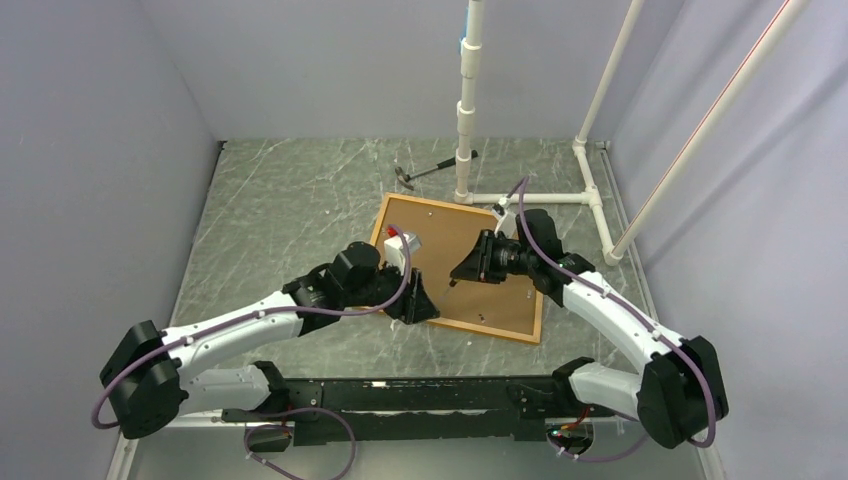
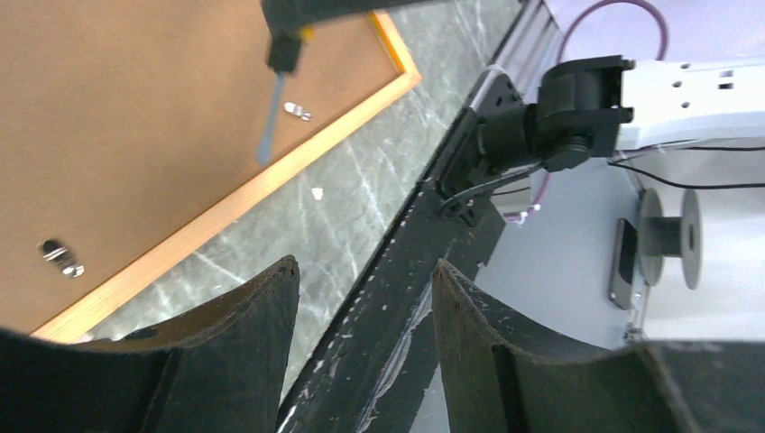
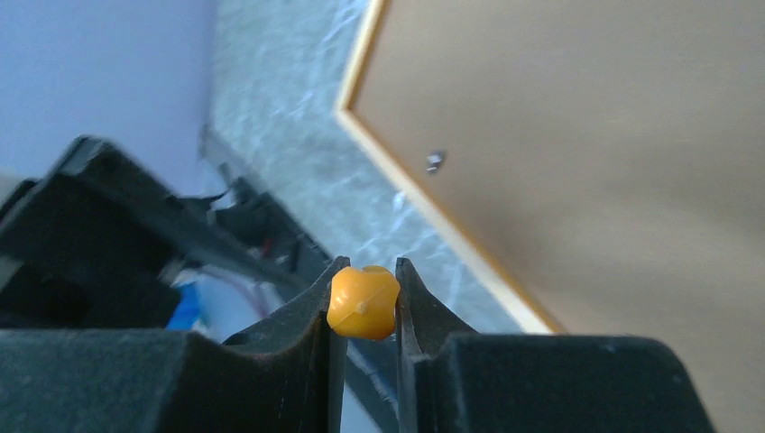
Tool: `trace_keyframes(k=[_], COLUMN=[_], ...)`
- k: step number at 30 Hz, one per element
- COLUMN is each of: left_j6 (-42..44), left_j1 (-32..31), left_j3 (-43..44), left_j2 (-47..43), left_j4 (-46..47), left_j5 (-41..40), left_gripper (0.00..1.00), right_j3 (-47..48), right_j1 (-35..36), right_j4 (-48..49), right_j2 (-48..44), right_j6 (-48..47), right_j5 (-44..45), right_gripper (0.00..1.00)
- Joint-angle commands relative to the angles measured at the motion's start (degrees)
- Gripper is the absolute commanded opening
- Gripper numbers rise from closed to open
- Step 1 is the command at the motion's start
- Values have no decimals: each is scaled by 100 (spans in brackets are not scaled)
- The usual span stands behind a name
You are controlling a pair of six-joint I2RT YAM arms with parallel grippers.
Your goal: Take the photo out of the frame
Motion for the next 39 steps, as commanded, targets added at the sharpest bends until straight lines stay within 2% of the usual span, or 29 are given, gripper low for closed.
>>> trace_keyframes(k=[1,6,11,16,23,24,26,27,30,31,33,36,39], left_j6=[478,578,586,616,559,552,562,527,244,115,-202,-759,-1571], left_j1=[38,43,39,40,43,37,49,68,252,343,557,1036,1701], left_j3=[233,355,527,626,535,524,515,516,488,453,349,103,-157], left_j2=[-232,-254,-303,-294,-220,-233,-263,-276,-315,-345,-447,-645,-914], left_j4=[-1126,-1356,-1469,-1603,-1487,-1493,-1550,-1623,-1858,-1935,-2152,-2682,-3383], left_j5=[-696,-672,-789,-816,-696,-726,-924,-1074,-1370,-1471,-1727,-2050,-2580], left_gripper=[60,57,49,46,25,19,0,0,0,0,0,0,0], right_j3=[-78,-277,-23,58,102,106,153,231,701,867,1178,1497,1597], right_j1=[134,426,831,1089,1302,1324,1341,1340,1268,1216,1044,671,558], right_j4=[1685,2600,2291,2349,2678,2709,2623,2389,862,386,-448,-1351,-1759], right_j2=[141,351,565,739,948,971,1032,1050,945,889,763,579,453], right_j6=[870,1429,1160,1169,1348,1374,1316,1192,515,301,44,-146,-404], right_j5=[-1641,-1891,-1744,-1751,-1744,-1740,-1699,-1562,-461,-37,916,2267,2922], right_gripper=[0,0,0,0,0,0,0,3,49,61,78,89,90])
